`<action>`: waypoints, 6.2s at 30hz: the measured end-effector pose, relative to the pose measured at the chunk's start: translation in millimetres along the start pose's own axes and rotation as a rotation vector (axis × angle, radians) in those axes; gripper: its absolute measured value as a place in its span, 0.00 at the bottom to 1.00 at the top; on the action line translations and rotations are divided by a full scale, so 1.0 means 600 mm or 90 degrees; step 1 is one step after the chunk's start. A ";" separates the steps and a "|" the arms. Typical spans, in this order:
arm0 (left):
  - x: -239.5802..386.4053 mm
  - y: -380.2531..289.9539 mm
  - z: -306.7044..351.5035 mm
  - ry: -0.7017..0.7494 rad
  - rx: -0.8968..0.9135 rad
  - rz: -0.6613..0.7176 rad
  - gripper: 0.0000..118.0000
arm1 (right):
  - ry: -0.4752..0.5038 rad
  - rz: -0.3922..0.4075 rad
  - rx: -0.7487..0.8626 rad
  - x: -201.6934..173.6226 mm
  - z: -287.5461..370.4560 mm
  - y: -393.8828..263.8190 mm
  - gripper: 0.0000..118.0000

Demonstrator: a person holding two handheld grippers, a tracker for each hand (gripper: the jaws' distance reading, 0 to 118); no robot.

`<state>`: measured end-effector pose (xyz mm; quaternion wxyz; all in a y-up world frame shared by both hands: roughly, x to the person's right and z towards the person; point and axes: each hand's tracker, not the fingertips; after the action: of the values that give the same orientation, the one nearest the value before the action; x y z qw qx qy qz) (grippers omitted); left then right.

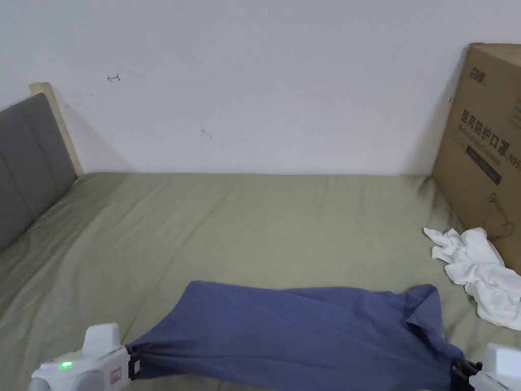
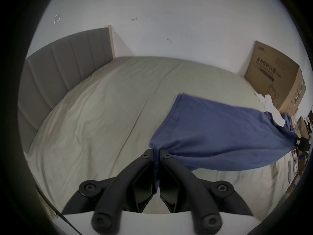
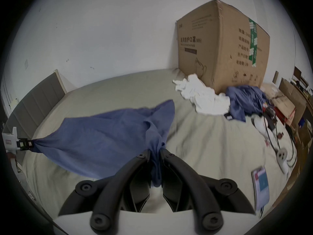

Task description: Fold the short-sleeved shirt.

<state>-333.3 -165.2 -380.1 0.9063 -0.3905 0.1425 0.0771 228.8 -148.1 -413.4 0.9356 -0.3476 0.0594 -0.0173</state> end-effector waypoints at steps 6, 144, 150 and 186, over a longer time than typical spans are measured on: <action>-0.040 -0.106 0.080 0.007 -0.011 0.036 0.02 | -0.010 -0.003 -0.021 0.001 0.068 -0.092 0.07; 0.068 0.334 0.205 -0.149 0.242 0.028 0.00 | -0.003 0.051 0.280 -0.027 0.155 0.331 0.02; 0.065 0.440 0.310 -0.121 0.329 0.006 0.00 | 0.027 0.029 0.410 -0.053 0.214 0.445 0.02; 0.176 0.409 0.020 -0.082 0.226 -0.092 0.00 | 0.037 0.034 0.303 0.018 -0.030 0.405 0.02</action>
<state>-292.8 14.4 -574.2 0.9713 -0.2277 0.0675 0.0102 235.2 23.7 -586.8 0.9892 -0.1151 0.0898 -0.0162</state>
